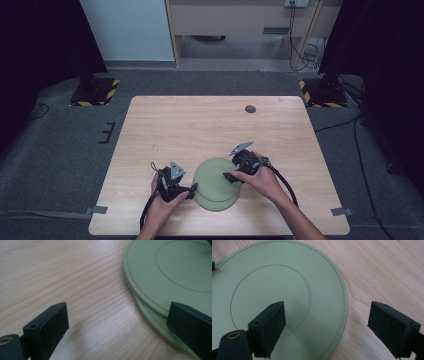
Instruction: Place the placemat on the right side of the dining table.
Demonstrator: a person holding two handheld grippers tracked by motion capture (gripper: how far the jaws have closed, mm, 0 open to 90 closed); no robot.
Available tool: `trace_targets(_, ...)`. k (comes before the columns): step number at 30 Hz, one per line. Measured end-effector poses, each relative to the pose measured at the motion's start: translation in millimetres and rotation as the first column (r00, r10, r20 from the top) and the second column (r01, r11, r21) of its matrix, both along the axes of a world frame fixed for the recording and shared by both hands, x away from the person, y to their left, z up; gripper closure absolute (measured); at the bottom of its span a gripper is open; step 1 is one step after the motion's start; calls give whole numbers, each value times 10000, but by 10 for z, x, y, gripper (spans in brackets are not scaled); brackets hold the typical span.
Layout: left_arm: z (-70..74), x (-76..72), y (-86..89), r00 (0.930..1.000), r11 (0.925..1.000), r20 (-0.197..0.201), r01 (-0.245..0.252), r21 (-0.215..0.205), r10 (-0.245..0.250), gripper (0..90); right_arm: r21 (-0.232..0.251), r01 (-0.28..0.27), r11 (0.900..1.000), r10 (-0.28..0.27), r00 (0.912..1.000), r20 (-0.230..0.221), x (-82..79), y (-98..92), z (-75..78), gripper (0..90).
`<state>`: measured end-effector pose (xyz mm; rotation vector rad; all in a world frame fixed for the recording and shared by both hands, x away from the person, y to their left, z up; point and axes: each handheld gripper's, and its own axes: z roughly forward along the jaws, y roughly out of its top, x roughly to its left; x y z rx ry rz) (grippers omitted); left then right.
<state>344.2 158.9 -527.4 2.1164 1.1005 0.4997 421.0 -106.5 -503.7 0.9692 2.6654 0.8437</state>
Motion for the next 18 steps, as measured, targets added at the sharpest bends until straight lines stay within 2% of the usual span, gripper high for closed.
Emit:
trace_targets(1,3,-25,-1,9999,9999,-77,117,-12,-117,38,89,26,10000,-24,9998,-216,29,18,-12,148)
trace_targets(5,-1,-57,-24,9994,9995,-189,288,-121,-290,38,341,71,9994,-51,9983,-587,72,36,-43,157)
trace_targets(8,-1,-52,-40,9995,9996,-127,297,-15,-297,26,510,102,9986,-60,9966,-824,95,40,-65,156)
trace_targets(10,-11,-44,-35,9995,9996,-165,267,-118,-269,20,617,117,9980,-59,9956,-940,114,34,-72,161)
trace_targets(15,-9,-44,-50,9997,9997,-73,234,-9,-234,9,1020,50,9948,113,9873,-1587,134,35,-88,202)
trace_targets(18,-5,-45,-54,9997,9997,-57,237,59,-237,7,999,43,9950,112,9880,-1543,127,37,-84,203)
